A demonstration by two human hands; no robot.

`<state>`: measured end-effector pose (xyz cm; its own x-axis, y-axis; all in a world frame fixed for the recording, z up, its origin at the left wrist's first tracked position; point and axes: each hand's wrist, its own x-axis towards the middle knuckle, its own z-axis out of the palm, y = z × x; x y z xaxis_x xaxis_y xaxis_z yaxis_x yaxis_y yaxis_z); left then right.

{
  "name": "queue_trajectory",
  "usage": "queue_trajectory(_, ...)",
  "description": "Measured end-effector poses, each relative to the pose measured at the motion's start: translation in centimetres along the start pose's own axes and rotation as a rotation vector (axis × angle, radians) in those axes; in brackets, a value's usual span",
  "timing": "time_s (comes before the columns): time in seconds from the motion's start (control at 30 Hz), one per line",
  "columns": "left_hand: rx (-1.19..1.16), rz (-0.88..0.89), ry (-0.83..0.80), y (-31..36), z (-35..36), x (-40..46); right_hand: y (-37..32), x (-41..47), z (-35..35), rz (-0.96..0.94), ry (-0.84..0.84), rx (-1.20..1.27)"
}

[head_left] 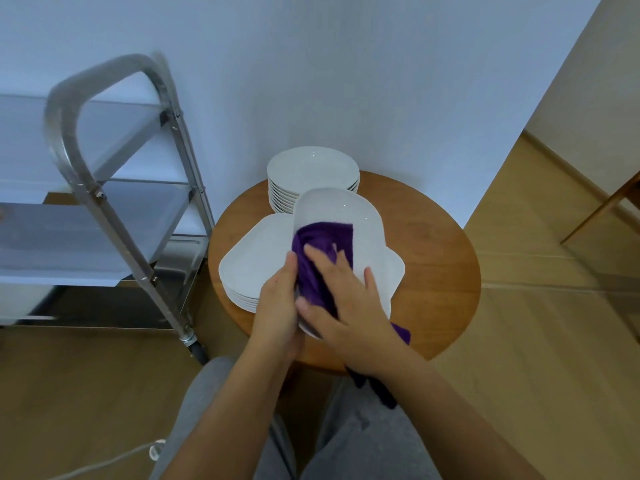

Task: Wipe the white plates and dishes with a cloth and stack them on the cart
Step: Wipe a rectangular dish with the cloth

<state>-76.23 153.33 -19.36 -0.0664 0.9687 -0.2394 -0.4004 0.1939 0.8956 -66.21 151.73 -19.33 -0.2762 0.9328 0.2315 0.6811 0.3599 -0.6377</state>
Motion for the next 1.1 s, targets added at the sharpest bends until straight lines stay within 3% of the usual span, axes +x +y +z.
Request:
queue_trajectory(0.1,-0.095,-0.128,0.097,0.7,-0.9,0.6,0.8,-2.5,0.5,-0.130,-0.074,-0.127)
queue_trajectory(0.2,-0.216,-0.168,0.084,1.3,-0.7,1.0,2.7,-3.5,-0.2,-0.159,0.099,-0.315)
queue_trajectory(0.3,-0.196,-0.114,0.064,1.4,0.0,0.8,3.6,-3.2,-1.0,-0.102,0.233,-0.231)
queue_trajectory(0.43,-0.128,-0.096,-0.023,1.6,-0.7,1.4,3.0,-2.2,-2.5,0.169,0.366,0.416)
queue_trajectory(0.53,0.036,0.017,0.136,1.2,-2.1,2.0,3.6,-1.6,-3.7,0.292,0.454,0.862)
queue_trajectory(0.63,0.146,0.127,0.274,1.2,-3.7,2.2,4.1,-1.7,-4.4,0.335,0.430,1.239)
queue_trajectory(0.73,-0.020,-0.046,0.075,2.0,-4.7,2.1,4.7,-2.2,-4.3,0.415,0.376,1.375)
queue_trajectory(0.83,-0.222,-0.179,-0.089,2.5,-5.0,1.8,5.0,-2.5,-4.0,0.492,0.321,1.361)
queue_trajectory(1.0,-0.187,-0.037,-0.109,2.5,-4.3,0.9,6.1,-1.7,-3.7,0.534,0.615,0.903)
queue_trajectory(1.1,-0.131,0.017,-0.078,2.7,-3.2,0.1,5.6,-1.0,-3.2,0.427,0.731,0.603)
